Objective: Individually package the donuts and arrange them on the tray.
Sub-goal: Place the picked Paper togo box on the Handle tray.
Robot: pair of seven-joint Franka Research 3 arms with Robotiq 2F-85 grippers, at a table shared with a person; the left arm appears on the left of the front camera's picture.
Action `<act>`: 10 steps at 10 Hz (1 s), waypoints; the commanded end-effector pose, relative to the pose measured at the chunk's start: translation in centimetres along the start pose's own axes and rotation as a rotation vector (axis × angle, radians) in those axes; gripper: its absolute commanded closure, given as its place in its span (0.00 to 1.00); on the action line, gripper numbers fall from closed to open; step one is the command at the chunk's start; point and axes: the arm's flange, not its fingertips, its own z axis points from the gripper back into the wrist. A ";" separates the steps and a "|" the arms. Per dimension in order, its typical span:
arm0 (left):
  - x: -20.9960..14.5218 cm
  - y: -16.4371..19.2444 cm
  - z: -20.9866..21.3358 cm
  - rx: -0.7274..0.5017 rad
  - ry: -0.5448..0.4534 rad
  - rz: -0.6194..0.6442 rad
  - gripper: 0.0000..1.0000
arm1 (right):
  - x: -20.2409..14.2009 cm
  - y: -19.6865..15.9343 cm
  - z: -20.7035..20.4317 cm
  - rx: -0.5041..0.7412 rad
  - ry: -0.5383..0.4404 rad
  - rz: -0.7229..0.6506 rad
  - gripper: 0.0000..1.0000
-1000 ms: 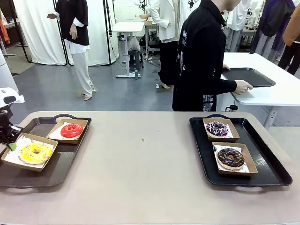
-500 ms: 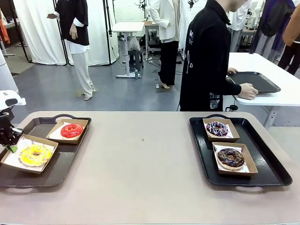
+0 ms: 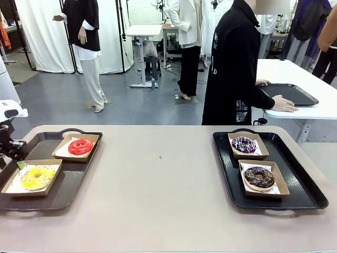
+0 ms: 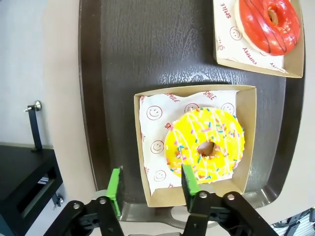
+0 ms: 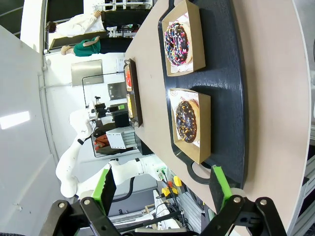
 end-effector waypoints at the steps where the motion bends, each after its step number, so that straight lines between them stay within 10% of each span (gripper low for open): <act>1: -2.6 0.3 0.3 0.007 -0.002 -0.022 0.00 | 0.0 0.1 0.0 0.007 0.005 0.001 0.00; 2: -2.6 0.3 0.3 0.006 0.001 -0.023 0.00 | 0.0 0.1 0.0 0.007 0.005 0.001 0.00; 3: -2.6 0.2 0.3 0.004 0.007 -0.019 0.20 | 0.0 0.1 0.0 0.007 0.005 0.001 0.00; 5: -3.3 0.2 1.9 -0.096 0.039 -0.004 0.20 | 0.0 0.1 0.0 0.007 0.005 0.001 0.00; 10: -5.2 11.2 12.0 -0.764 -0.197 0.104 0.20 | 0.0 0.1 0.0 0.007 0.005 0.001 0.00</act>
